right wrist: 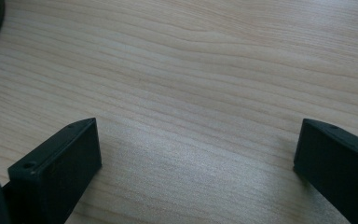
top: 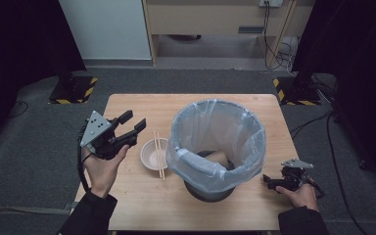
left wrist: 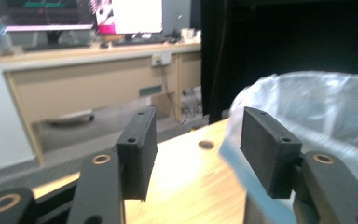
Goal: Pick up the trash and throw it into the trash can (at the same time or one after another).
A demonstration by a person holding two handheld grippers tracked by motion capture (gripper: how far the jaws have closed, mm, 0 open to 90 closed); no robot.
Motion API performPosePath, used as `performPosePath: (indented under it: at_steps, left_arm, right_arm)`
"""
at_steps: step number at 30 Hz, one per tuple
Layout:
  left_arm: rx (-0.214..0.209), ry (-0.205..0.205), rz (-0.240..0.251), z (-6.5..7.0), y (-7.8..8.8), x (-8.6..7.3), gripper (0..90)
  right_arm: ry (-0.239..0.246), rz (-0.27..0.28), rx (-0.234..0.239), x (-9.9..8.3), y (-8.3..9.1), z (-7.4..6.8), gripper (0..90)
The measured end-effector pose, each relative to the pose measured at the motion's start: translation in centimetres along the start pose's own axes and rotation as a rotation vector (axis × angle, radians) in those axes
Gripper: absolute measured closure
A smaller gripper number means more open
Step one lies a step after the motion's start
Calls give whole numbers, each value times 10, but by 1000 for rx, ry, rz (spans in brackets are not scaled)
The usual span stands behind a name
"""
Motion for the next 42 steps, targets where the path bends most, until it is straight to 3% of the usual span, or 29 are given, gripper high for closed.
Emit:
performPosePath:
  at_steps: [4,9,13,24,29,42]
  left_arm:
    - [32,20,-57,-10,-7,-24,416]
    - [42,59,-127,-15,-17,-55,426]
    - [57,64,-205,-17,-32,-82,411]
    - [56,108,-335,-16,-56,-130,412]
    - [39,110,-388,-10,-69,-145,413]
    - [26,84,-476,4,-88,-166,410]
  right_arm:
    - [-2,1,0,0,0,0,8]
    - [0,0,0,0,0,0,8]
    - [-2,1,0,0,0,0,8]
    - [0,0,2,0,0,0,8]
    - [0,-1,2,0,0,0,8]
    - [0,-1,2,0,0,0,8]
Point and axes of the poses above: each handheld gripper's, and its own axes: y roughly backward along the jaws, x roughly out of its top, z roughly to its right, the point moved 7 cm from there along -y, roughly forward along the jaws, and after that the axes turned 8 degrees about -z, right-handed, at the moved point
